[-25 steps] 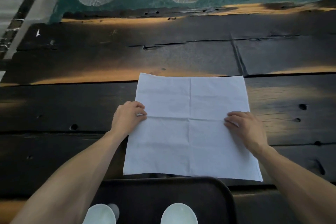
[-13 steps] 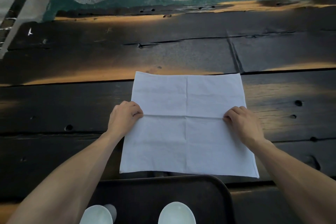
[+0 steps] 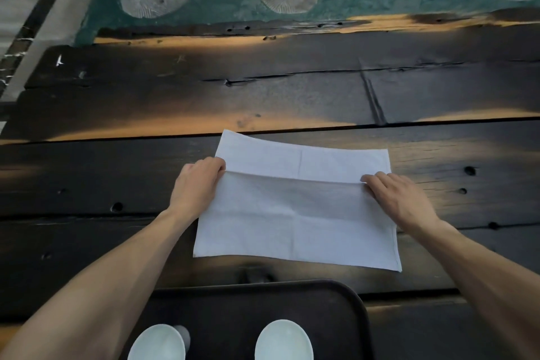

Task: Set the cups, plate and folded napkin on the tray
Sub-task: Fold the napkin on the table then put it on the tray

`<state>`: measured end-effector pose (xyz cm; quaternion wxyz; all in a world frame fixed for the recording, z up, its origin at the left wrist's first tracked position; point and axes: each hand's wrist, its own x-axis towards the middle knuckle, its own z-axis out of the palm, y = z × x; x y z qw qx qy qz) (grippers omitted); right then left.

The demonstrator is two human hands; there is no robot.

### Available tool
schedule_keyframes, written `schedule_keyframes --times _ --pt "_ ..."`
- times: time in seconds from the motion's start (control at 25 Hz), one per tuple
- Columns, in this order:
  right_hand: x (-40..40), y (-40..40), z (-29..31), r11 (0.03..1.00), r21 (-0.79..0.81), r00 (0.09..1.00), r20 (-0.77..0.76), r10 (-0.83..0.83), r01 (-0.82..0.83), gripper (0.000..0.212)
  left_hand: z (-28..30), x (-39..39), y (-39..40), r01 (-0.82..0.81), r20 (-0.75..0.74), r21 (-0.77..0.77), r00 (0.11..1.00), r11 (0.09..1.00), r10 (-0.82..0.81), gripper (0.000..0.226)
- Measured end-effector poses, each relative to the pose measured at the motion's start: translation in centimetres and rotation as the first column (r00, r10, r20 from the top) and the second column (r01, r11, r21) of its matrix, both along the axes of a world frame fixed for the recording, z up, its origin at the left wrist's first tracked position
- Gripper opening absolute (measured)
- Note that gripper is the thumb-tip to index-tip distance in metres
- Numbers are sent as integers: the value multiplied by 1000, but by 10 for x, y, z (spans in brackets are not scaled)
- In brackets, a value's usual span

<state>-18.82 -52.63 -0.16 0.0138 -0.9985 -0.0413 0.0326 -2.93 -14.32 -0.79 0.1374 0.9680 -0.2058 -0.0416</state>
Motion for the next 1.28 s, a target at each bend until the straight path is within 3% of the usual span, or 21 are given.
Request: schedule_keyframes --times 0.08,0.28,0.44,0.56,0.72,0.84,0.96,1.2,1.28 --pt "-3 -3 13 1000 -5 999 43 7 -7 37 10 0 4 4 25 -36 1000 999 -4 13" --pt "-7 -3 45 963 142 962 116 -247 230 35 34 -8 18 30 40 -145 999 989 -24 20" --pt "-12 -6 77 852 358 905 41 -424 383 36 57 -14 30 10 22 -332 1000 943 -2 17" --pt "-17 -8 100 761 513 881 21 -473 397 33 77 -17 33 -27 30 -420 999 907 44 15" --pt "-13 -13 124 476 735 851 -265 -454 483 41 95 -16 34 -242 -193 -546 968 802 160 17" --pt "-9 -22 122 356 719 795 -472 -380 597 44 92 -13 32 -361 -409 -585 905 726 121 20" --pt "1 -19 102 385 670 770 -507 -387 635 31 74 -6 31 -396 -463 -498 874 771 149 22" --pt "35 -10 34 667 457 808 -372 -458 588 18 12 22 21 -482 -517 -326 811 814 274 22" --pt "46 -10 14 718 404 824 -282 -491 566 10 -6 33 19 -489 -490 -301 816 819 307 21"
